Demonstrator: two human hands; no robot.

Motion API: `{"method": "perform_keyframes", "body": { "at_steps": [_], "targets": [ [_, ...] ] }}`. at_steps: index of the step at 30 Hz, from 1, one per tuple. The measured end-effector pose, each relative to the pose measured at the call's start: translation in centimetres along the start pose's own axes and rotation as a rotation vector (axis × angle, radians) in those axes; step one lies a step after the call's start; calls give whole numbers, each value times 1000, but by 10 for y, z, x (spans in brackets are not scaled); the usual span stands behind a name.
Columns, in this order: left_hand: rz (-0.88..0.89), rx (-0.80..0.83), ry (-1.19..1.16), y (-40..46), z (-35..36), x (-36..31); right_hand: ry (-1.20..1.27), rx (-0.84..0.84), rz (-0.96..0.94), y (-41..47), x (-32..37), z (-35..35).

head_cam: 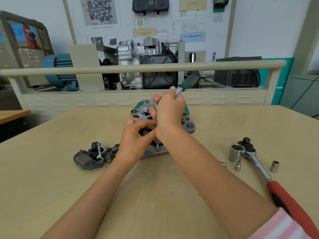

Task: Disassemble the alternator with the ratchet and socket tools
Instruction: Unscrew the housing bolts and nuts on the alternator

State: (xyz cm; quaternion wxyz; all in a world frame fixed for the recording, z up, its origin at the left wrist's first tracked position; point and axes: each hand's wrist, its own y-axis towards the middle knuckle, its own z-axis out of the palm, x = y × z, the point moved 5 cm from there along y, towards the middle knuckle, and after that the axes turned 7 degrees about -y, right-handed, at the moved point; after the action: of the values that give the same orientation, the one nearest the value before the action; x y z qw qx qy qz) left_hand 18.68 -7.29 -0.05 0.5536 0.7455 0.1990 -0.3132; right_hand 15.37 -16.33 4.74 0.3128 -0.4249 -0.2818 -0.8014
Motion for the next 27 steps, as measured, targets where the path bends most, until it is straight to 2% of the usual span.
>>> {"method": "perform_keyframes", "body": {
  "at_steps": [2, 6, 8, 10, 12, 14, 16, 17, 18, 21, 25, 27],
  "targets": [
    [-13, 4, -25, 0, 1, -2, -107, 170, 127, 8, 2, 5],
    [3, 6, 18, -1, 1, -5, -175, 724, 373, 12, 4, 13],
    [-3, 19, 11, -1, 1, -5, -162, 857, 427, 9, 4, 11],
    [1, 12, 9, -1, 0, -5, -140, 875, 444, 7, 5, 9],
    [13, -5, 12, -1, 1, -6, -116, 781, 411, 7, 5, 9],
    [20, -14, 16, 0, 0, -7, -65, 487, 285, 7, 3, 6],
    [43, -7, 22, 0, 0, -4, -19, 131, 66, 1, 2, -4],
    [53, -2, 25, -1, -1, -4, 1, 20, -7, -4, 1, -6],
    [53, -2, 25, -1, -1, -4, 10, -20, -30, -5, 0, -6],
    [22, -8, 14, -1, 1, -5, -89, 85, 93, 3, 4, 0],
    [-14, -7, -11, -2, 1, -2, -272, 553, 326, 11, 7, 10],
    [-24, 10, -24, -2, 0, -1, -321, 730, 390, 9, 7, 12]
  ]
}}
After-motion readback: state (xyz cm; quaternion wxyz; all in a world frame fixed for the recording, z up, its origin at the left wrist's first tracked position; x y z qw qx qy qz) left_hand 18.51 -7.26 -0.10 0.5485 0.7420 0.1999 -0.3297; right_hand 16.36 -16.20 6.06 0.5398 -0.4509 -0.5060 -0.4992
